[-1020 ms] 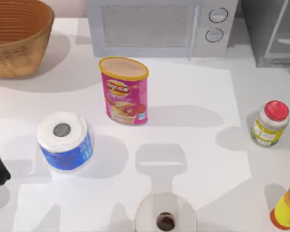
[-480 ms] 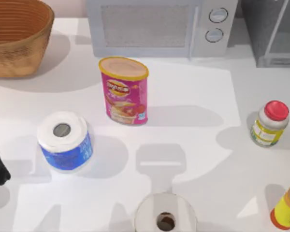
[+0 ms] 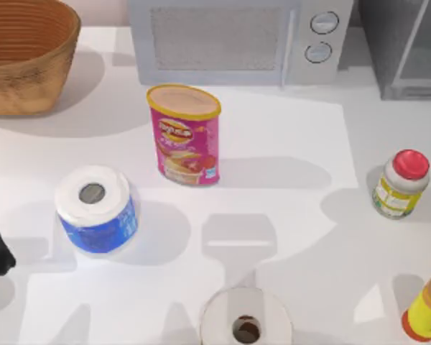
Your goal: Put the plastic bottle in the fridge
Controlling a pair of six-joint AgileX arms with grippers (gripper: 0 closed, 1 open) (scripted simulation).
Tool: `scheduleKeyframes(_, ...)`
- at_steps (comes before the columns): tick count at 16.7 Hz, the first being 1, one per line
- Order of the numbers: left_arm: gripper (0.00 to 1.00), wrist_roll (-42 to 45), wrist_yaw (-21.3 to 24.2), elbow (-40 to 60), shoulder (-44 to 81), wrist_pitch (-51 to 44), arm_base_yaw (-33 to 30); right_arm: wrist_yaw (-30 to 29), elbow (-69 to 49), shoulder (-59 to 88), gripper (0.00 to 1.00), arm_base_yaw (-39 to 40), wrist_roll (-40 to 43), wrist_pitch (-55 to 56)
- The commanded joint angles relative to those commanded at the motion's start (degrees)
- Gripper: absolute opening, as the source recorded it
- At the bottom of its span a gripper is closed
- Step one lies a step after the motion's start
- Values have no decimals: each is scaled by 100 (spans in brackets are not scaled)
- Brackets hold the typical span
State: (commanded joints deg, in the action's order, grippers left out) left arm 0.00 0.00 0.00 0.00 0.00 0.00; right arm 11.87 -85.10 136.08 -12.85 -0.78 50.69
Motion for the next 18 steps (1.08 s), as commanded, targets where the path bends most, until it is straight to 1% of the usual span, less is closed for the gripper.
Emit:
scheduleKeyframes(12, 100, 0, 0, 0, 0, 0, 0, 0, 0, 0, 98, 0, 0, 0)
scheduleKeyframes(13, 100, 0, 0, 0, 0, 0, 0, 0, 0, 0, 100, 0, 0, 0)
scheduleKeyframes(18, 100, 0, 0, 0, 0, 0, 0, 0, 0, 0, 100, 0, 0, 0)
